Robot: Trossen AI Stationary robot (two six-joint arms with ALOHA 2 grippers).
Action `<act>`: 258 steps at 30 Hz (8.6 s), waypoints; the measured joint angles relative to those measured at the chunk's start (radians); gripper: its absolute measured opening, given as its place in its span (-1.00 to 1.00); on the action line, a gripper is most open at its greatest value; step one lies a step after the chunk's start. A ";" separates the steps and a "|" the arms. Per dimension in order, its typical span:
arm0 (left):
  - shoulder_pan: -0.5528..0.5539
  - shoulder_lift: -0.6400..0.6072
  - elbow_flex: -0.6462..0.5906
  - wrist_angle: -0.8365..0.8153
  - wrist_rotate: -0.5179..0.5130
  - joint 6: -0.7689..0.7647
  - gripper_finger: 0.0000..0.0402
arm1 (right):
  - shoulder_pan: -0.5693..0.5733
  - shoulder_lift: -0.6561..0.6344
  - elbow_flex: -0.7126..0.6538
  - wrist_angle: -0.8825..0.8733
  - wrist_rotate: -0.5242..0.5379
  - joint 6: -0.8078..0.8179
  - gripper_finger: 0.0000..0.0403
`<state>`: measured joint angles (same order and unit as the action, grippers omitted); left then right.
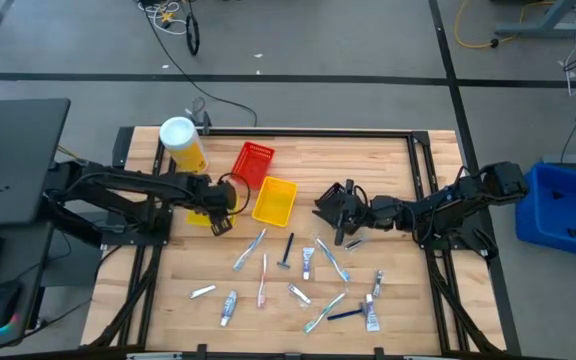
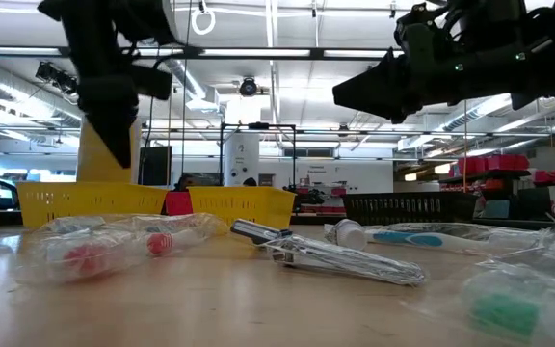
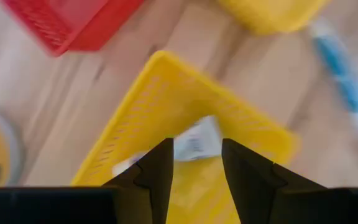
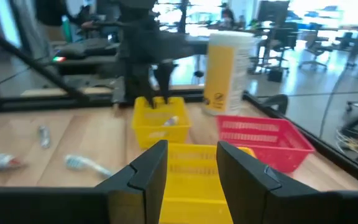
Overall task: Pick & Place Travel size toiletries
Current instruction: Put the blue toothbrush into the red bin, then put the silver nail cutter into the right yellow bin
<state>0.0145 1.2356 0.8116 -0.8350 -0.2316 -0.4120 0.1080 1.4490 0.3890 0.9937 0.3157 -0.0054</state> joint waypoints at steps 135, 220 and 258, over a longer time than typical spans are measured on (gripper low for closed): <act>0.362 0.451 0.073 0.708 -0.324 0.238 -0.38 | -0.004 0.000 0.001 -0.078 0.032 0.205 -0.35; -0.026 -0.439 -0.587 1.088 0.041 0.198 -0.37 | 0.208 0.000 0.368 -1.494 -0.379 0.271 -0.06; -0.026 -0.439 -0.586 1.088 0.007 0.154 -0.37 | 0.154 0.000 0.224 -1.445 -0.195 0.200 0.15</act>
<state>-0.0120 0.7963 0.2256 0.2527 -0.2245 -0.2585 0.2620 1.4491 0.6133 -0.4513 0.1207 0.1947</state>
